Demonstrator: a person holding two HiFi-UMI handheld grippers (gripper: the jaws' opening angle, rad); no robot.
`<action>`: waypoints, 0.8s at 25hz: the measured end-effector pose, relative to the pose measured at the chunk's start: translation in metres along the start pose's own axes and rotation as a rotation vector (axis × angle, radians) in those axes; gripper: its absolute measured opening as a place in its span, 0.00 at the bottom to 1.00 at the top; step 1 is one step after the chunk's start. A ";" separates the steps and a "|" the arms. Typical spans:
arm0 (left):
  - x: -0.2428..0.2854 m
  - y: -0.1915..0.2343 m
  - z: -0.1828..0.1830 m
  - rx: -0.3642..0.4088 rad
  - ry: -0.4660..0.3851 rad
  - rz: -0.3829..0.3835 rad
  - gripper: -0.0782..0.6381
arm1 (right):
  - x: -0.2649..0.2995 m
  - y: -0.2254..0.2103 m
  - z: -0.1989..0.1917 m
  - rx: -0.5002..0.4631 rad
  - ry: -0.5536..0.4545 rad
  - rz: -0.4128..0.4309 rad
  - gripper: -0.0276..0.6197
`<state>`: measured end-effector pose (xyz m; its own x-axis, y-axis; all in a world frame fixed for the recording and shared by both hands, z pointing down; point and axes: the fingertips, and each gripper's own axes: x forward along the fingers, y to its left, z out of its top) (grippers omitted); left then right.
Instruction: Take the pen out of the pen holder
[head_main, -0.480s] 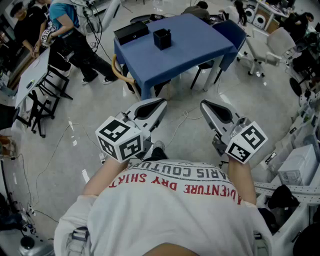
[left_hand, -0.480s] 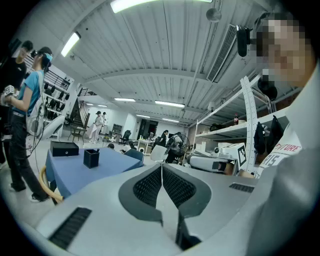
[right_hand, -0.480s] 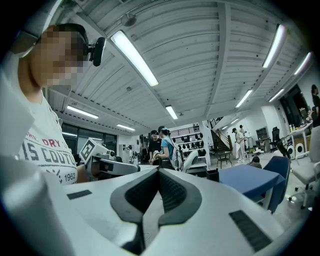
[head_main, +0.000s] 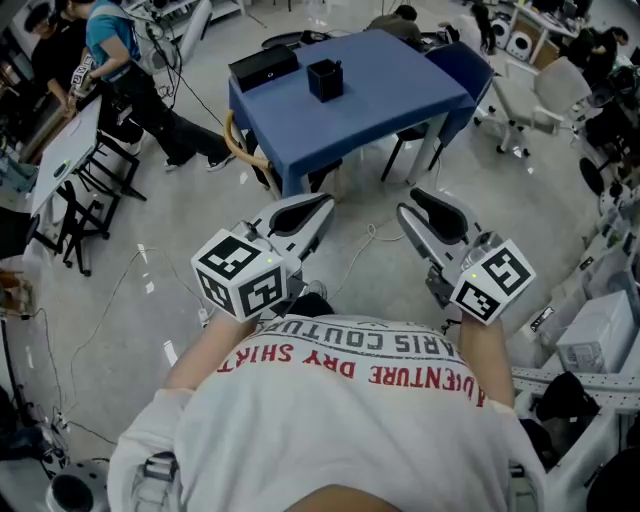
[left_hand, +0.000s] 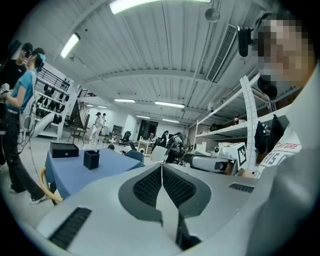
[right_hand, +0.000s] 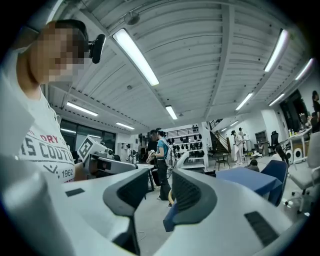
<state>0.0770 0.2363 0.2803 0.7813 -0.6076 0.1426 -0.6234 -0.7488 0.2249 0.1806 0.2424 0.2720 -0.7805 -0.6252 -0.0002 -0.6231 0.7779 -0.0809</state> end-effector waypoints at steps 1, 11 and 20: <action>0.001 0.002 0.000 -0.002 0.000 0.000 0.15 | 0.002 -0.001 -0.001 -0.004 0.006 0.002 0.29; 0.022 0.039 0.000 -0.032 -0.003 -0.006 0.15 | 0.033 -0.030 -0.009 -0.025 0.047 -0.020 0.52; 0.052 0.123 0.010 -0.063 0.016 -0.018 0.15 | 0.108 -0.079 -0.018 0.002 0.070 -0.045 0.54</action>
<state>0.0409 0.1101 0.3054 0.7929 -0.5897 0.1538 -0.6068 -0.7408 0.2880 0.1450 0.1147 0.2960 -0.7532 -0.6537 0.0732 -0.6577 0.7489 -0.0808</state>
